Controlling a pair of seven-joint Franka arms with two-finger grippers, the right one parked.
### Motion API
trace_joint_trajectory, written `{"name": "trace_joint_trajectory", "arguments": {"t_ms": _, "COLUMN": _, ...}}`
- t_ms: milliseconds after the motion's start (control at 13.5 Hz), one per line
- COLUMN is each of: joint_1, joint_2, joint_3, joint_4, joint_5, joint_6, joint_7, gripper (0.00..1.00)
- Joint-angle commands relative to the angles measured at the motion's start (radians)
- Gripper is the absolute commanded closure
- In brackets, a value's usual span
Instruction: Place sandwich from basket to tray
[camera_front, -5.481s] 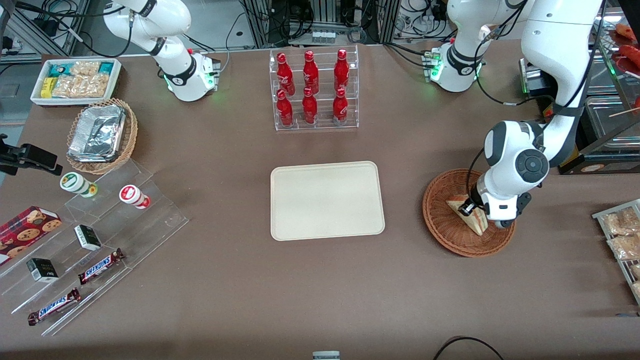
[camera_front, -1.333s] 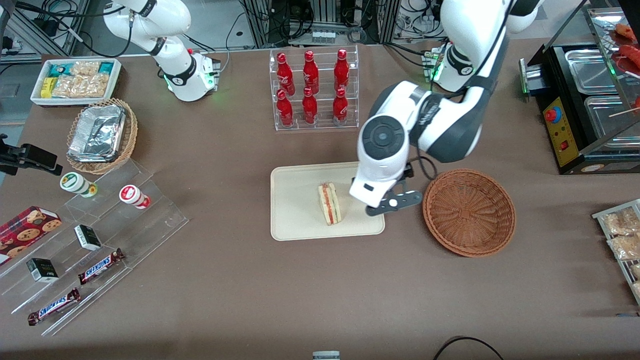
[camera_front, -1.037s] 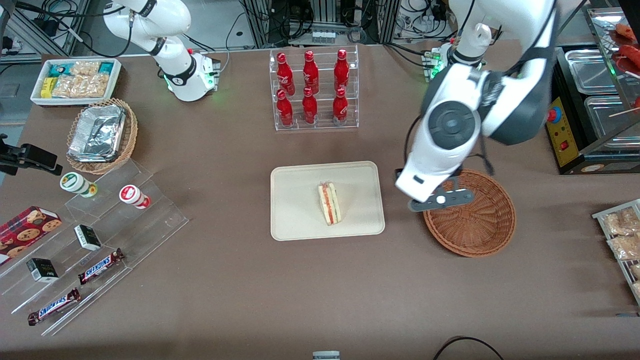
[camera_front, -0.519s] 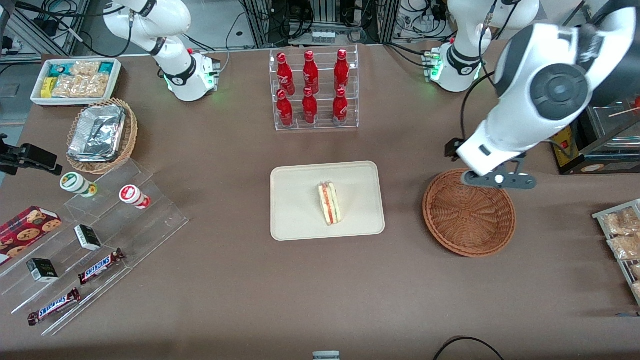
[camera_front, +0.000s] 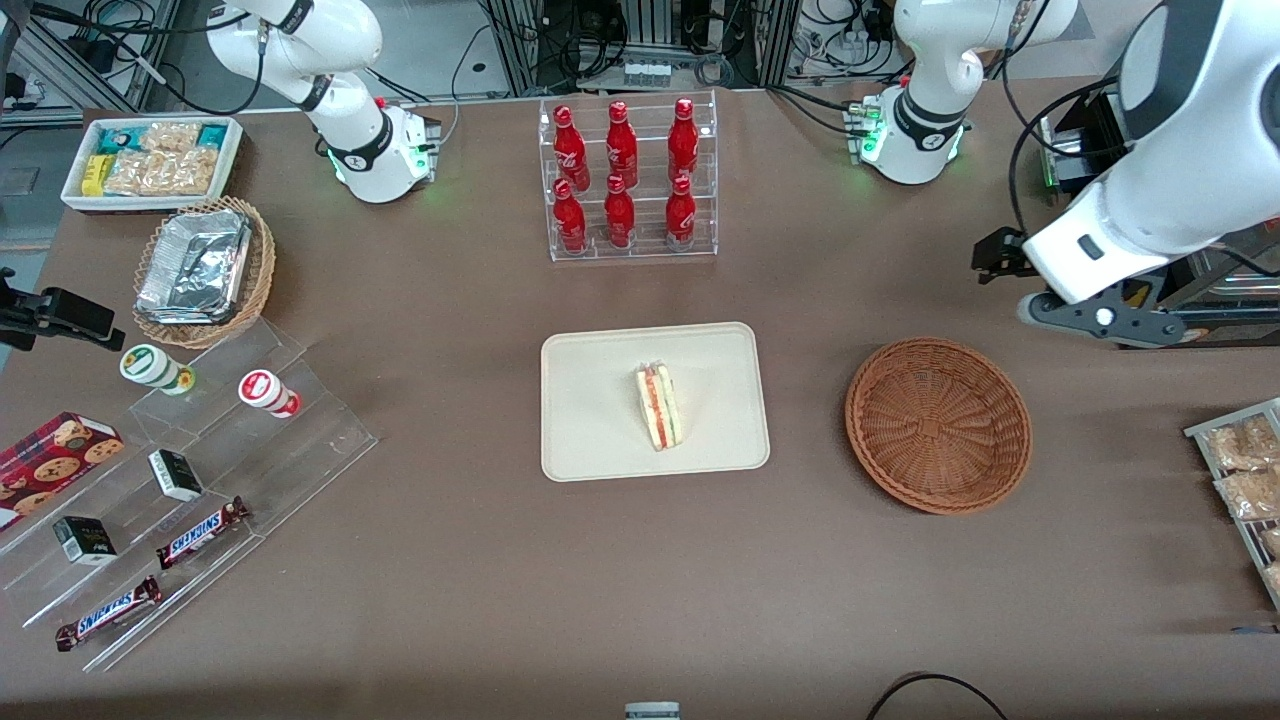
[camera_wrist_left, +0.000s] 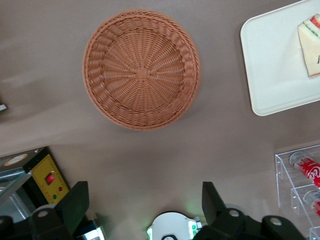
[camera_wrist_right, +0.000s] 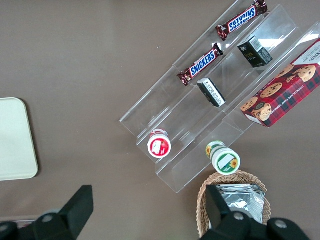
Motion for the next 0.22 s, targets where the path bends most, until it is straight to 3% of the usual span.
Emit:
{"name": "trace_joint_trajectory", "arguments": {"t_ms": 0, "joint_1": 0.061, "joint_2": -0.048, "joint_3": -0.015, "joint_4": -0.009, "joint_5": -0.007, "joint_6": -0.036, "joint_7": 0.069, "gripper": 0.0}}
{"name": "trace_joint_trajectory", "arguments": {"t_ms": 148, "joint_1": 0.077, "joint_2": -0.048, "joint_3": -0.011, "joint_4": 0.014, "joint_5": -0.007, "joint_6": -0.056, "joint_7": 0.073, "gripper": 0.0}}
